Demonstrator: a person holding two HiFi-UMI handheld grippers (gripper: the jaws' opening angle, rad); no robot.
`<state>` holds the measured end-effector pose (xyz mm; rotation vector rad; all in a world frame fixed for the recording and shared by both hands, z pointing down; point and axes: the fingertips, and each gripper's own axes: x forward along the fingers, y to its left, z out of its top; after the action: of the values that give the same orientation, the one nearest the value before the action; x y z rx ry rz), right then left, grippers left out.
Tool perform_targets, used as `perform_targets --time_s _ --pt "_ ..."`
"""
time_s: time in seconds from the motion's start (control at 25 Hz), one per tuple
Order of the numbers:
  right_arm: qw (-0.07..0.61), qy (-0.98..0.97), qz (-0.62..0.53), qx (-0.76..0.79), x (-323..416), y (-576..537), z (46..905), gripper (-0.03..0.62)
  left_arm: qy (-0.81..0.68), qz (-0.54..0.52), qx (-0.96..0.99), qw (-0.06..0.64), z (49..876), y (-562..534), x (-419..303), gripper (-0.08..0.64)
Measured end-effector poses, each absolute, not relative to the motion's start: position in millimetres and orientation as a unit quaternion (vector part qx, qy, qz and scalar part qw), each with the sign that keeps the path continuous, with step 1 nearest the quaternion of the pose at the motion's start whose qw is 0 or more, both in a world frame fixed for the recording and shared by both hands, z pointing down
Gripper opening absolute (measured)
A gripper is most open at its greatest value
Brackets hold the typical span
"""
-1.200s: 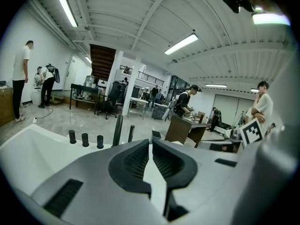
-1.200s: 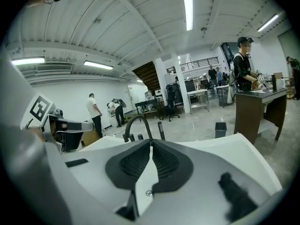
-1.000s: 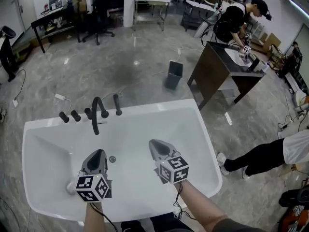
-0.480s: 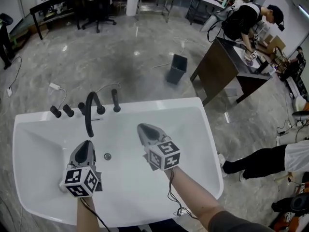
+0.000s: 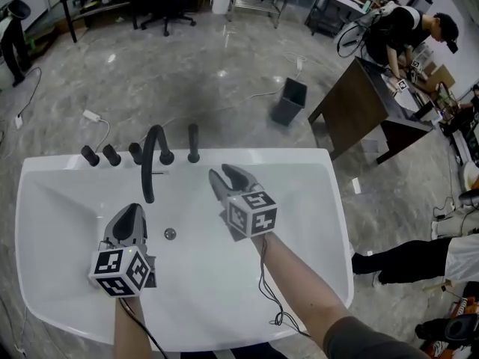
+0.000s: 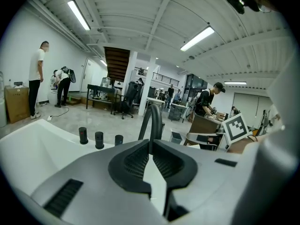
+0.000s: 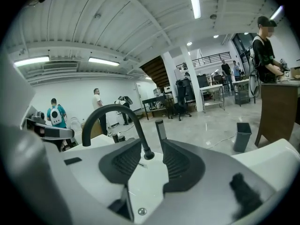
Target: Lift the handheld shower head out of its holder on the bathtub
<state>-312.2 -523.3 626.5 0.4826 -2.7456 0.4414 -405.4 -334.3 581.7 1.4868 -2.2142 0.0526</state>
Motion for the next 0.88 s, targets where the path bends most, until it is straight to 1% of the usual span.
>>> perform_targets --time_s 0.32,0.48,0.68,0.88 --pt "0.186 -0.956 0.150 0.170 -351 -538 660 0.246 -0.812 0.010 0.536 0.230 587 -336 -418 0.032" --pt "0.192 -0.957 0.124 0.177 -366 -553 667 0.252 -0.815 0.011 0.531 0.233 593 -337 -425 0.032" --pt "0.180 -0.954 0.139 0.195 -383 -576 686 0.252 -0.819 0.012 0.526 0.229 602 -339 -434 0.032" --pt "0.186 -0.958 0.126 0.179 -404 -582 700 0.252 -0.821 0.013 0.523 0.227 608 -341 -440 0.032"
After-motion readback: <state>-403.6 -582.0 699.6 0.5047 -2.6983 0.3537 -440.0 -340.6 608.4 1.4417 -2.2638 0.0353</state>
